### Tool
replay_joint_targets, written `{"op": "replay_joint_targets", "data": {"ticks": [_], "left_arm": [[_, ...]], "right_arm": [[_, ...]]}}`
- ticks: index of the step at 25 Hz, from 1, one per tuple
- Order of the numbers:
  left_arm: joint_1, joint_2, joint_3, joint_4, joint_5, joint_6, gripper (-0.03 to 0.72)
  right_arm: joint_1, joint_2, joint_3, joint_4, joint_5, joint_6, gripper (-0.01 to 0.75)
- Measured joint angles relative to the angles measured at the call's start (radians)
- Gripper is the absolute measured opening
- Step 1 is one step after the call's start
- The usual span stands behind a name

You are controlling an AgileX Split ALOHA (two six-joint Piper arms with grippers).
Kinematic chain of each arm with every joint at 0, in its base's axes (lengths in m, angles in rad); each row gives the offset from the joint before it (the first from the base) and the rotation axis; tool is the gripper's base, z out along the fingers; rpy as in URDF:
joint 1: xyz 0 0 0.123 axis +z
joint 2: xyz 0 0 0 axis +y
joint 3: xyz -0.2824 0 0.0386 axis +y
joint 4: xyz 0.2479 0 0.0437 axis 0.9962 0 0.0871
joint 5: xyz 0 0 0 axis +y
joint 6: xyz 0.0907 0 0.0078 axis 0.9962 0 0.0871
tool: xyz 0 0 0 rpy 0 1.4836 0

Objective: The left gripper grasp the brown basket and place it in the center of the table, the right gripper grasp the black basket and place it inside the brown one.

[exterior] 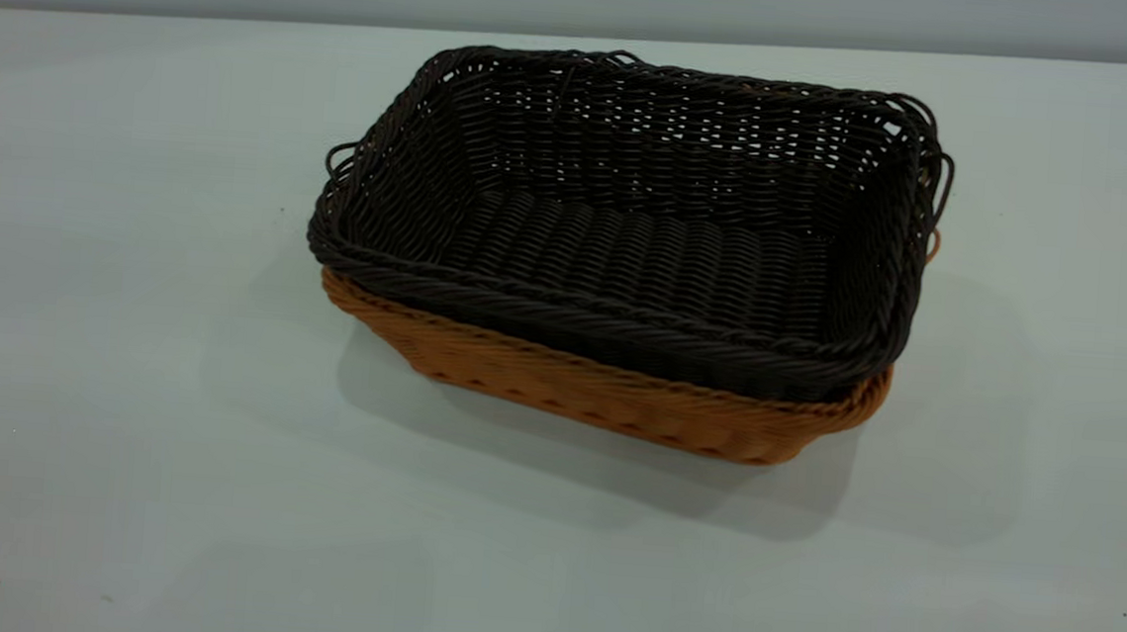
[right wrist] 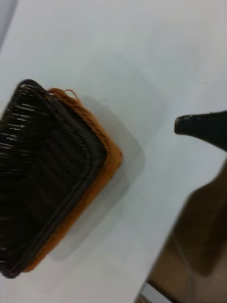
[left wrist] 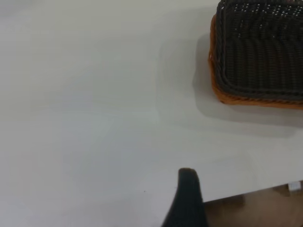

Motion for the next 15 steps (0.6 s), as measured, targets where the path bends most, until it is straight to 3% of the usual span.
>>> {"op": "replay_joint_targets", "data": {"ticks": [15], "left_arm": [[0.0,-0.393,0.335,0.048,0.024,0.039,0.542]], "right_arm": [[0.0,-0.06,0.0,0.02,0.0,0.01,0.582]]}}
